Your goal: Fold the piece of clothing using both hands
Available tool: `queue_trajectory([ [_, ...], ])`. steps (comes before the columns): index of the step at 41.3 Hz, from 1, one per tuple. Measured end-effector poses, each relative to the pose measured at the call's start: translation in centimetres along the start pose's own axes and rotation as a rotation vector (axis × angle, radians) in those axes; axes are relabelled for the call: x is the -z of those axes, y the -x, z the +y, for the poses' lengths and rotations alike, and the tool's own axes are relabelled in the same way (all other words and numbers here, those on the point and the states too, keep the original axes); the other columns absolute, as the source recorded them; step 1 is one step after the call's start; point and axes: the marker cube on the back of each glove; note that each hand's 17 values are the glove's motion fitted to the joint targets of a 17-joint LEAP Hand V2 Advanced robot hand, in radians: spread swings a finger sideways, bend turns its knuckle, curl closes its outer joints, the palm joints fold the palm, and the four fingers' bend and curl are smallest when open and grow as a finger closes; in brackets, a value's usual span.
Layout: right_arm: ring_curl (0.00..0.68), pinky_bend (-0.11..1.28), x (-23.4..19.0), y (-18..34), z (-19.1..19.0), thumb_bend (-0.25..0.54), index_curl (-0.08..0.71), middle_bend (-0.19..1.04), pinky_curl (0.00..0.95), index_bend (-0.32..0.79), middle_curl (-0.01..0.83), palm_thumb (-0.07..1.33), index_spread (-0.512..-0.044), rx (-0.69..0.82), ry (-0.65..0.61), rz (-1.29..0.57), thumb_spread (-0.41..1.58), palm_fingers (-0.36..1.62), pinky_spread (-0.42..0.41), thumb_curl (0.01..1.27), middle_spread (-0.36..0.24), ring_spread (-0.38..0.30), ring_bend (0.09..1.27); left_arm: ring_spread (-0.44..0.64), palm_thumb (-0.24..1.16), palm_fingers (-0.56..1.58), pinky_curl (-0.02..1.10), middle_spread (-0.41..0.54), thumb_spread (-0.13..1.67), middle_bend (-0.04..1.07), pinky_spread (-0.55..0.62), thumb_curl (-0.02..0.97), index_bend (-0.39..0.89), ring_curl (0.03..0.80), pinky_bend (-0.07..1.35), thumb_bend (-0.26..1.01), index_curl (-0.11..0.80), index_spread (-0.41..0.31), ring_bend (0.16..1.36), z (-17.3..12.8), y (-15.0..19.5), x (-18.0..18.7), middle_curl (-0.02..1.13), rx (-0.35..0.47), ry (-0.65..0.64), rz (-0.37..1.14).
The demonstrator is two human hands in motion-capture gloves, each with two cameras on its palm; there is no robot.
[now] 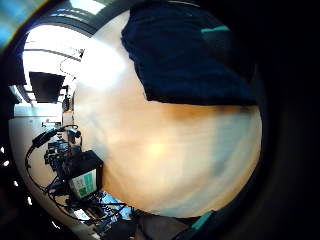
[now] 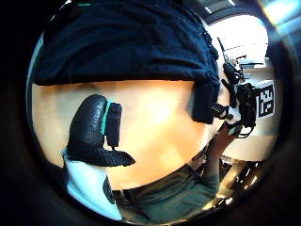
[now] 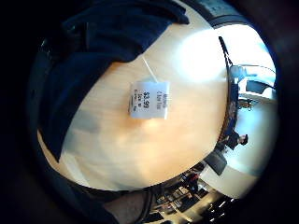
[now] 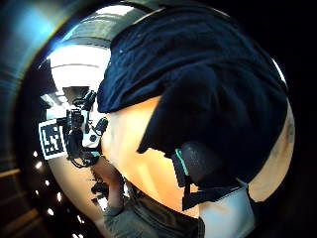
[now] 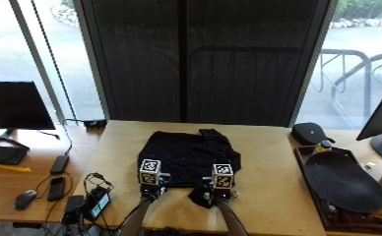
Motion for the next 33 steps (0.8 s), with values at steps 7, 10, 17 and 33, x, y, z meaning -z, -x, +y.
queue_trajectory([
  [7, 0.297, 0.74, -1.3, -0.8, -0.9, -0.016, 0.216, 0.18, 0.372, 0.11, 0.292, 0.58, -0.279, -0.055, 0.043, 0.023, 1.08, 0.22, 0.079, 0.35, 0.000, 0.070, 0.43, 0.11, 0.49, 0.48, 0.31, -0.030, 1.17, 0.19, 0.25, 0.342, 0.14, 0.313, 0.39, 0.01, 0.306, -0.114, 0.51, -0.4, 0.3, -1.3, 0.39, 0.019, 0.108, -0.038],
  [10, 0.302, 0.71, -1.2, -0.8, -1.3, -0.021, 0.220, 0.19, 0.363, 0.13, 0.299, 0.59, -0.277, -0.053, 0.022, 0.030, 1.07, 0.26, 0.073, 0.35, -0.007, 0.045, 0.45, 0.09, 0.53, 0.50, 0.31, -0.045, 1.19, 0.20, 0.24, 0.349, 0.14, 0.317, 0.38, 0.02, 0.309, -0.117, 0.52, -0.9, 0.4, -1.5, 0.39, 0.014, 0.083, -0.042],
  [17, 0.298, 0.58, -0.8, -1.0, -1.6, -0.018, 0.287, 0.17, 0.324, 0.27, 0.307, 0.61, -0.322, -0.066, -0.030, 0.082, 1.06, 0.45, 0.036, 0.34, -0.046, -0.032, 0.43, 0.01, 0.58, 0.65, 0.31, -0.103, 1.24, 0.20, 0.19, 0.351, 0.20, 0.316, 0.33, 0.03, 0.343, -0.147, 0.50, -2.1, 0.7, -1.3, 0.40, 0.036, -0.083, -0.134],
  [33, 0.346, 0.54, -0.7, -1.5, -5.9, 0.040, 0.368, 0.16, 0.335, 0.27, 0.323, 0.81, -0.322, 0.043, -0.534, 0.380, 1.16, 1.12, -0.182, 0.35, -0.168, -0.221, 0.48, -0.22, 0.78, 1.02, 0.32, -0.237, 1.25, 0.19, -0.04, 0.390, 0.19, 0.338, 0.21, 0.07, 0.402, -0.237, 0.50, -5.1, -0.3, 0.2, 0.42, 0.010, -0.526, -0.219],
])
